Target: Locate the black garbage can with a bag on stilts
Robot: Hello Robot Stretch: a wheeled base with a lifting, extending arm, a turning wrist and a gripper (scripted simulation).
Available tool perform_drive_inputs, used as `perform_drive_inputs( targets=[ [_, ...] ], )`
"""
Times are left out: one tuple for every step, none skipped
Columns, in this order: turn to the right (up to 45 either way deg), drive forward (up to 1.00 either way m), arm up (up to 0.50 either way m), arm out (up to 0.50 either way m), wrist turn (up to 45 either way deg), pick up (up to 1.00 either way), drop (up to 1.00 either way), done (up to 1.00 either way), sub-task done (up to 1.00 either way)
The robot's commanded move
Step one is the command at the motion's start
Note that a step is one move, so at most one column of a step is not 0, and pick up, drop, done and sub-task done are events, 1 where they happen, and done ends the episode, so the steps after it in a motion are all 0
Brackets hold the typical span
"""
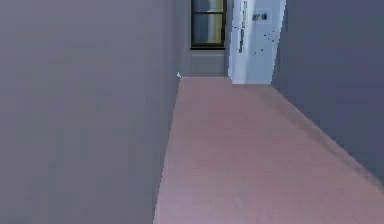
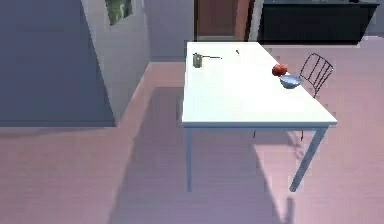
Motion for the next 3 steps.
perform_drive_inputs(
  targets=[
    [45.0, 0.00, 0.00, 0.00, 0.0, 0.00, 0.00, 0.00, 0.00],
    [45.0, 0.00, 0.00, 0.00, 0.0, 0.00, 0.00, 0.00, 0.00],
    [0.0, 0.40, 0.00, 0.00, 0.0, 0.00, 0.00, 0.00, 0.00]
  ],
)
